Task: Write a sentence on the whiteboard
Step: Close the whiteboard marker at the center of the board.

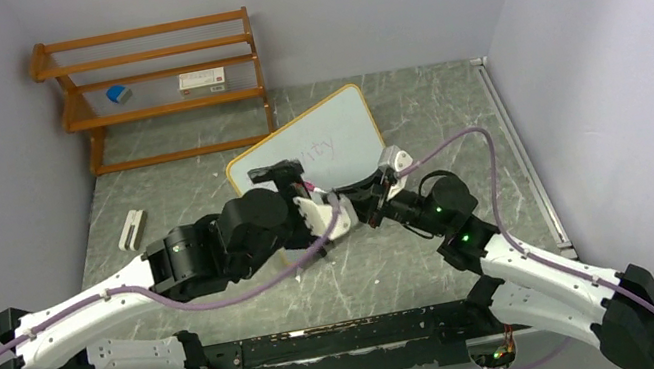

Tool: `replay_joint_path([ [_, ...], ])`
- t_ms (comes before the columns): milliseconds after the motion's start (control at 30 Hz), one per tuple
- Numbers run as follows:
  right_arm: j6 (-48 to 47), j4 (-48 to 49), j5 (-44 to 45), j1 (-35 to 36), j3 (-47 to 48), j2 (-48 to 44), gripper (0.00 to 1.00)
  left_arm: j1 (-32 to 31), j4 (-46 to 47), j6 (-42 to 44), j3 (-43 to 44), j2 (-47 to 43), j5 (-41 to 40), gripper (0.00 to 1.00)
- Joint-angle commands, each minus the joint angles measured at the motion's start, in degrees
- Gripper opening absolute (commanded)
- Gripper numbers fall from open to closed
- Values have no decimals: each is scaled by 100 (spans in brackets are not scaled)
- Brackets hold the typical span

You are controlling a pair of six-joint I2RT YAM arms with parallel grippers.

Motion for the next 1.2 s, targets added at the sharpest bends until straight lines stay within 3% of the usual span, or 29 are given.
replay_joint_path([
  [0, -177, 1478, 479, -14, -336, 89, 0, -14, 940, -2181, 357, 117, -1245, 99],
  [200, -101, 2321, 1051, -11, -632, 157, 0, 240, 974, -4846, 559, 493, -1847, 100],
  [500, 306, 3040, 1247, -5, -869, 345, 0, 1260, 2503, -7673, -556, -103, -869, 100],
  [667, 378, 3214, 1306, 4, -911, 386, 0, 1617, 2890, -8888, -1000, -168, -158, 100],
  [767, 416, 3280, 1289, 20, -912, 449, 0, 1653, 3290, -9334, -1292, -131, 35, 100],
  [833, 456, 3332, 1272, 23, -927, 489, 0, 1658, 3555, -9505, -1452, -101, 122, 86],
  [1000, 531, 3420, 1226, 37, -947, 508, 0, 1675, 4015, -9689, -1530, 34, 120, 74],
  [1167, 536, 3432, 1205, 44, -943, 499, 0, 1691, 4202, -9851, -1645, 60, -27, 70],
])
